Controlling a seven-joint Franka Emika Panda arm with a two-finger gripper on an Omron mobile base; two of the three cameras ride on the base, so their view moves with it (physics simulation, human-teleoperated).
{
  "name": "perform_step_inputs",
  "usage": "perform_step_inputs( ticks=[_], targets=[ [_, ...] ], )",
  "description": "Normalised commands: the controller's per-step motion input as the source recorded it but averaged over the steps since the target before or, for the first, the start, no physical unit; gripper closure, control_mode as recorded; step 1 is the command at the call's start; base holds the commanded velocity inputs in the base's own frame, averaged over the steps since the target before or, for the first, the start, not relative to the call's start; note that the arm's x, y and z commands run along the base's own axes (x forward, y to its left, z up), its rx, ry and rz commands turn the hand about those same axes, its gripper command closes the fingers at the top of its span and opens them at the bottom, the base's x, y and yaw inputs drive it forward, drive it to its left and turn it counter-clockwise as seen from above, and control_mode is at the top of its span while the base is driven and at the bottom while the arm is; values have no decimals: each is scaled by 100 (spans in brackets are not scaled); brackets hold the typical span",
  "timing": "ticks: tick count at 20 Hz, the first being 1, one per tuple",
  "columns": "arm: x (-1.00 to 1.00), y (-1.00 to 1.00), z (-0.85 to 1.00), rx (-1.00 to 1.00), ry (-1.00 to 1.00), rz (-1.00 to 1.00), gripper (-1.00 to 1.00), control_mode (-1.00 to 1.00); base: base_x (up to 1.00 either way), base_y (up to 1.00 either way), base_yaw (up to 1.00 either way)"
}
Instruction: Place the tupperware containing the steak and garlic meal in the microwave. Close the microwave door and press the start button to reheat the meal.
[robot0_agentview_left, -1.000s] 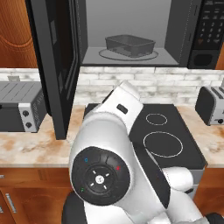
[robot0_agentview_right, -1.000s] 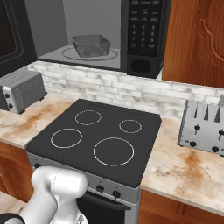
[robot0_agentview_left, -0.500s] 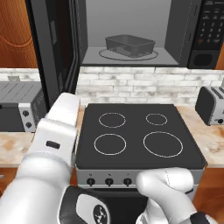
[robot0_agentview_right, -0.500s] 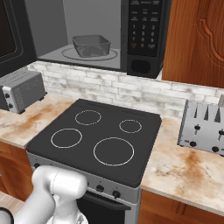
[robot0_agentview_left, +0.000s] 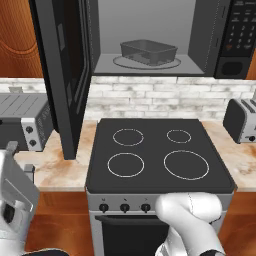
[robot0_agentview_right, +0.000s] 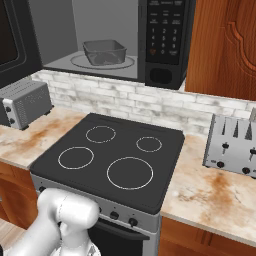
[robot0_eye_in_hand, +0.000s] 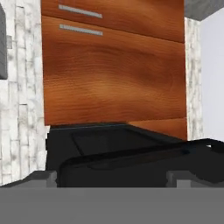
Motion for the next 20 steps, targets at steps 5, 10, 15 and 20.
perform_step_inputs(
  ticks=[5, 10, 15, 20],
  targets=[
    [30, 71, -24, -12, -2, 0, -100, -100, 0, 0, 0],
    [52, 49, -18, -4, 0, -2, -100, -100, 0, 0, 0],
    [65, 21, -22, 0, 0, -5, -100, -100, 0, 0, 0],
    [74, 3, -20, 0, 0, -5, -100, -100, 0, 0, 0]
  ],
)
